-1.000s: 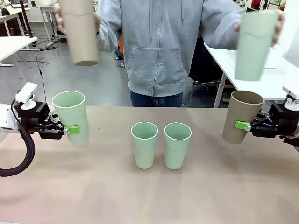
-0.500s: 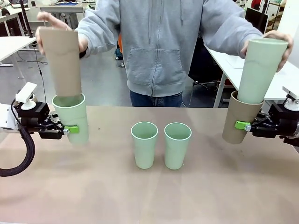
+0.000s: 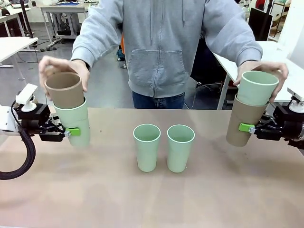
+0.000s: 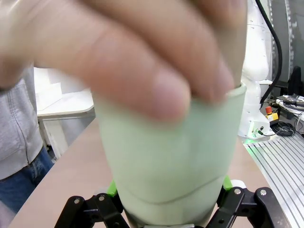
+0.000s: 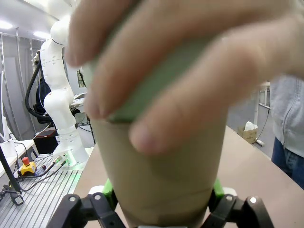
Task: Stack the cups and store them in the basket.
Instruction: Place the stack of Reusable plastic cups into the Pantry Basket.
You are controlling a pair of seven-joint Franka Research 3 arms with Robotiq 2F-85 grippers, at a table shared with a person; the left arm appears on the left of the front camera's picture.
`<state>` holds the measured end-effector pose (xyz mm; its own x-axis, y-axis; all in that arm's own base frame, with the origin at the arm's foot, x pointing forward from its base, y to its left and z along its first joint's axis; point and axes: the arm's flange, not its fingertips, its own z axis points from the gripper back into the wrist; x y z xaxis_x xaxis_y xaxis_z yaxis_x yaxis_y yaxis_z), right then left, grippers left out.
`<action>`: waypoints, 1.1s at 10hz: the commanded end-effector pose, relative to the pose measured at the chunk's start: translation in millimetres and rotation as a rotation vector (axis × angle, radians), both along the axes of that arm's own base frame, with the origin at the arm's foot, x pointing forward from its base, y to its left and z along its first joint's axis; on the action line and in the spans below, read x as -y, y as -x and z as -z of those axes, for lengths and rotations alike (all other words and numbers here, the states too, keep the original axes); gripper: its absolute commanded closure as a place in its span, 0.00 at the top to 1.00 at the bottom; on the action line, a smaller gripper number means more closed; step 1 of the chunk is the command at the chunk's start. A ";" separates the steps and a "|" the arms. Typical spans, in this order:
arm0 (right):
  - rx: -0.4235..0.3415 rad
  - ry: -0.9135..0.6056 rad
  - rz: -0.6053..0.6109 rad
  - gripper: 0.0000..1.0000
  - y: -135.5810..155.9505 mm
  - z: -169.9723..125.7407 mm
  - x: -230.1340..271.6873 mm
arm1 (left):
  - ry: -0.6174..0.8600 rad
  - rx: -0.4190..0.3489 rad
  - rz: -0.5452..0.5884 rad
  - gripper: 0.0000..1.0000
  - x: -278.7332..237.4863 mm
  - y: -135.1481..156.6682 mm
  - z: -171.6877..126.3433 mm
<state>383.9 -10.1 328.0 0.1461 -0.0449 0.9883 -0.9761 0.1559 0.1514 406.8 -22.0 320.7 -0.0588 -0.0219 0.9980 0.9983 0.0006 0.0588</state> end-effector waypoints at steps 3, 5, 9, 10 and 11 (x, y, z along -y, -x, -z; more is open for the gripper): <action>0.006 0.001 0.001 0.86 0.1 -2.2 0.2 | 0.000 0.008 0.001 0.85 0.1 -0.3 -2.6; 0.006 0.001 0.001 0.86 0.1 -2.2 0.2 | 0.000 0.008 0.001 0.85 0.1 -0.3 -2.6; 0.006 0.001 0.001 0.86 0.1 -2.2 0.2 | 0.000 0.008 0.001 0.85 0.1 -0.3 -2.6; 0.006 0.001 0.001 0.86 0.1 -2.2 0.2 | 0.000 0.008 0.001 0.85 0.1 -0.3 -2.6; 0.006 0.001 0.001 0.86 0.1 -2.2 0.2 | 0.000 0.008 0.001 0.85 0.1 -0.3 -2.6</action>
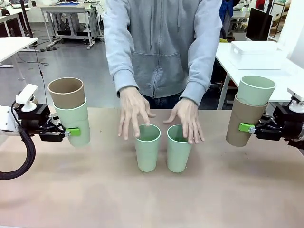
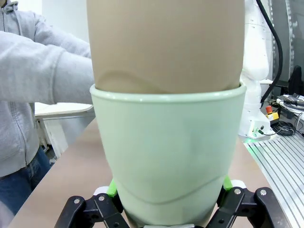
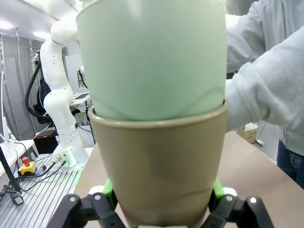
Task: Stack the cups and store them in the basket.
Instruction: Place the stack of Reusable plastic cups into the Pantry Basket.
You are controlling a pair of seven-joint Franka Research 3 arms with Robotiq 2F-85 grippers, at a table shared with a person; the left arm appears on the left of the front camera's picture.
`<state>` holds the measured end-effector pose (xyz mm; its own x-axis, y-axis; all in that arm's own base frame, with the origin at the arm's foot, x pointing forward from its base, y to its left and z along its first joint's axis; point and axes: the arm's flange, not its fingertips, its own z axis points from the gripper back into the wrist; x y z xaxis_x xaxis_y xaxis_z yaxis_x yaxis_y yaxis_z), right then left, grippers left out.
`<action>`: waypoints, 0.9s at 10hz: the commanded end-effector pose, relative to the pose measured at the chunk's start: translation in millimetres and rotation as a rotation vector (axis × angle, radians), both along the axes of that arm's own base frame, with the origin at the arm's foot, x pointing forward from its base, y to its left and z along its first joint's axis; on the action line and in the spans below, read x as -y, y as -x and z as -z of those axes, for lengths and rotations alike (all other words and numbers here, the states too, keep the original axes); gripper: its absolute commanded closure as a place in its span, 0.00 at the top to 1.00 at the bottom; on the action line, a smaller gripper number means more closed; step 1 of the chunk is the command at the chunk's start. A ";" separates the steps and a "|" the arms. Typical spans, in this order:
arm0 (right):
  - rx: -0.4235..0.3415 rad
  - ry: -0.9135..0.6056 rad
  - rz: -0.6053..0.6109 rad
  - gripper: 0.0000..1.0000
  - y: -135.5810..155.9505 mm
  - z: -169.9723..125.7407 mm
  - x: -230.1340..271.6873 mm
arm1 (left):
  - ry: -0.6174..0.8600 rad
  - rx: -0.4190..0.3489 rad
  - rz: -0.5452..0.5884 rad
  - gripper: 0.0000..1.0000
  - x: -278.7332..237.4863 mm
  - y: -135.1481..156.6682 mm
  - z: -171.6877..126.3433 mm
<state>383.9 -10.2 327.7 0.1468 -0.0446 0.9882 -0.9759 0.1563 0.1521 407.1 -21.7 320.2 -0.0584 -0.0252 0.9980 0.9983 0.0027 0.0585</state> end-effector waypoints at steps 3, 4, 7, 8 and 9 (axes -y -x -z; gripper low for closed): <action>0.007 0.000 0.001 0.86 0.1 -2.6 0.2 | 0.003 0.008 0.003 0.85 0.4 0.0 -3.1; 0.007 0.000 0.001 0.86 0.1 -2.6 0.2 | 0.003 0.008 0.003 0.85 0.4 0.0 -3.1; 0.007 0.000 0.001 0.86 0.1 -2.6 0.2 | 0.003 0.008 0.003 0.85 0.4 0.0 -3.1; 0.007 0.000 0.001 0.86 0.1 -2.6 0.2 | 0.003 0.008 0.003 0.85 0.4 0.0 -3.1; 0.007 0.000 0.001 0.86 0.1 -2.6 0.2 | 0.003 0.008 0.003 0.85 0.4 0.0 -3.1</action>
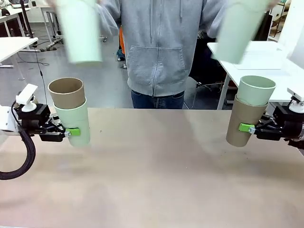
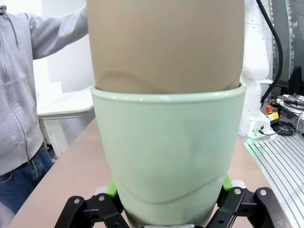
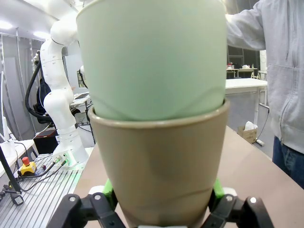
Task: Stack the cups and store them in the basket.
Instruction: Place the stack of Reusable plastic cups into the Pantry Basket.
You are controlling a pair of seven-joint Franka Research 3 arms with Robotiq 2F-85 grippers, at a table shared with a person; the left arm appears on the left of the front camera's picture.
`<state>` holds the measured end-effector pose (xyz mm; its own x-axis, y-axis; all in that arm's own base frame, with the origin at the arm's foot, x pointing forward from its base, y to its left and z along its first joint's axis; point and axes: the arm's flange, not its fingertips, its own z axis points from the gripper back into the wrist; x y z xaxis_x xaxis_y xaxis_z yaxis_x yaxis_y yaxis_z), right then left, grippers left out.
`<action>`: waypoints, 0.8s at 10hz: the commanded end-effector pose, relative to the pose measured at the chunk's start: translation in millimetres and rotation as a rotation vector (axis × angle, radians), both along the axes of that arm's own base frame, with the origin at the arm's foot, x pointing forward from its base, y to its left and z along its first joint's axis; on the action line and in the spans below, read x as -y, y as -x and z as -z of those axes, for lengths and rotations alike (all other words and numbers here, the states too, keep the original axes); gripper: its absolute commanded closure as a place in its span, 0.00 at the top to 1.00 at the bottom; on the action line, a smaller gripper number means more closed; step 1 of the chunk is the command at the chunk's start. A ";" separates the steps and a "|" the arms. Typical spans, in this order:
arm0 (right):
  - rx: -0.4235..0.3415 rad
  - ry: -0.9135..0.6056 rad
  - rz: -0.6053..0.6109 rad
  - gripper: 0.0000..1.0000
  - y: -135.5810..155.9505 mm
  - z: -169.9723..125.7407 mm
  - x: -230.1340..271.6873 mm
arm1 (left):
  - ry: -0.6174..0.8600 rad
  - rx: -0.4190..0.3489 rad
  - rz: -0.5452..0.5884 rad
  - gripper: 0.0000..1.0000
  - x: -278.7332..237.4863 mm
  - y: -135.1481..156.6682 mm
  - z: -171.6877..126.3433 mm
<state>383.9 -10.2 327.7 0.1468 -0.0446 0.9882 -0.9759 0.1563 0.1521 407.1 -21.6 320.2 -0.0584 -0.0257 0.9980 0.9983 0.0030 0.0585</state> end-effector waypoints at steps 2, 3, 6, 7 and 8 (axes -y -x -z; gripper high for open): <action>0.007 0.000 0.001 0.86 0.1 -2.6 0.2 | 0.004 0.008 0.003 0.85 0.4 0.0 -3.2; 0.007 0.000 0.001 0.86 0.1 -2.6 0.2 | 0.004 0.008 0.003 0.85 0.4 0.0 -3.2; 0.007 0.000 0.001 0.86 0.1 -2.6 0.2 | 0.004 0.008 0.003 0.85 0.4 0.0 -3.2; 0.007 0.000 0.001 0.86 0.1 -2.6 0.2 | 0.004 0.008 0.003 0.85 0.4 0.0 -3.2; 0.007 0.000 0.001 0.86 0.1 -2.6 0.2 | 0.004 0.008 0.003 0.85 0.4 0.0 -3.2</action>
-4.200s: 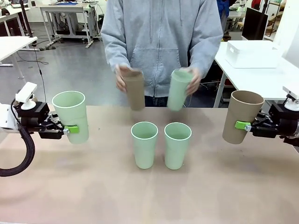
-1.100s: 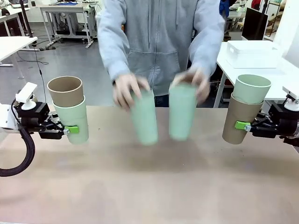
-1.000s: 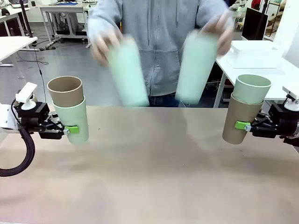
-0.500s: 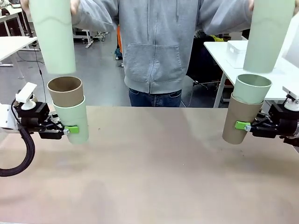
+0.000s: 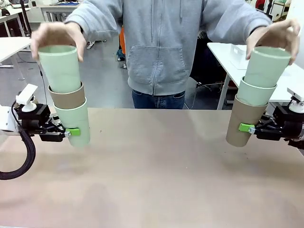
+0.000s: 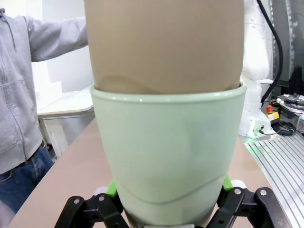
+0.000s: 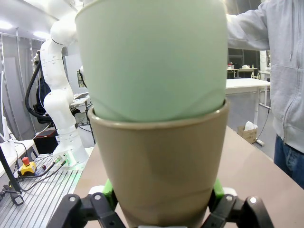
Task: Stack the cups and store them in the basket.
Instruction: Place the stack of Reusable plastic cups into the Pantry Basket.
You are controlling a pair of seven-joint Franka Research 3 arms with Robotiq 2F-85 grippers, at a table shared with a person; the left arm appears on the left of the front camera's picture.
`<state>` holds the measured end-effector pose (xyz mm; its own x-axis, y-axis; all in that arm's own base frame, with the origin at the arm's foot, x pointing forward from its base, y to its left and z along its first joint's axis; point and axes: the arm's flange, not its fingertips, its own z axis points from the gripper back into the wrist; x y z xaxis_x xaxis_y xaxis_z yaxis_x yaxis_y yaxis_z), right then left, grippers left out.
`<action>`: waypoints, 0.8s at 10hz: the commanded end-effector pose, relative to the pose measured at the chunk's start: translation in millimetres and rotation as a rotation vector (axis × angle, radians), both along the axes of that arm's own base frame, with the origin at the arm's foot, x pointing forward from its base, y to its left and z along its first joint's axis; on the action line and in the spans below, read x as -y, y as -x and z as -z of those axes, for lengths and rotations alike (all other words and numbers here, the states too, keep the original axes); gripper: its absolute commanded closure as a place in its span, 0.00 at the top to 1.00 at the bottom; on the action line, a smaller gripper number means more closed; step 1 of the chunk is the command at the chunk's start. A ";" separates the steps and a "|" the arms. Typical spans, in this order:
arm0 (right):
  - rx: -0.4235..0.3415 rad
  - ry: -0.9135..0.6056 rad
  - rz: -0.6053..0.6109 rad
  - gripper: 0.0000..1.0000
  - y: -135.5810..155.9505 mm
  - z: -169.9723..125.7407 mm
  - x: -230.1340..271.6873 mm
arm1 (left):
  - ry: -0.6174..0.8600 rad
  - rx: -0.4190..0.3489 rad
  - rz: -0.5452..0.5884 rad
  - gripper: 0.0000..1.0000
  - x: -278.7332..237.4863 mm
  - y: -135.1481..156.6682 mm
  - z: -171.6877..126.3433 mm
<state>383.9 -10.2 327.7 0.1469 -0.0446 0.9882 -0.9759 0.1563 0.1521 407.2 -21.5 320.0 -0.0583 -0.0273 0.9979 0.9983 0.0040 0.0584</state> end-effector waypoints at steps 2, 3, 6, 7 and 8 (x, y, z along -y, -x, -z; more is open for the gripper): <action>0.007 0.000 0.001 0.86 0.1 -2.6 0.2 | 0.005 0.008 0.004 0.85 0.6 0.1 -3.4; 0.007 0.000 0.001 0.86 0.1 -2.6 0.2 | 0.005 0.008 0.004 0.85 0.6 0.1 -3.4; 0.007 0.000 0.001 0.86 0.1 -2.6 0.2 | 0.005 0.008 0.004 0.85 0.6 0.1 -3.4; 0.007 0.000 0.001 0.86 0.1 -2.6 0.2 | 0.005 0.008 0.004 0.85 0.6 0.1 -3.4; 0.007 0.000 0.001 0.86 0.1 -2.6 0.2 | 0.005 0.008 0.004 0.85 0.6 0.1 -3.4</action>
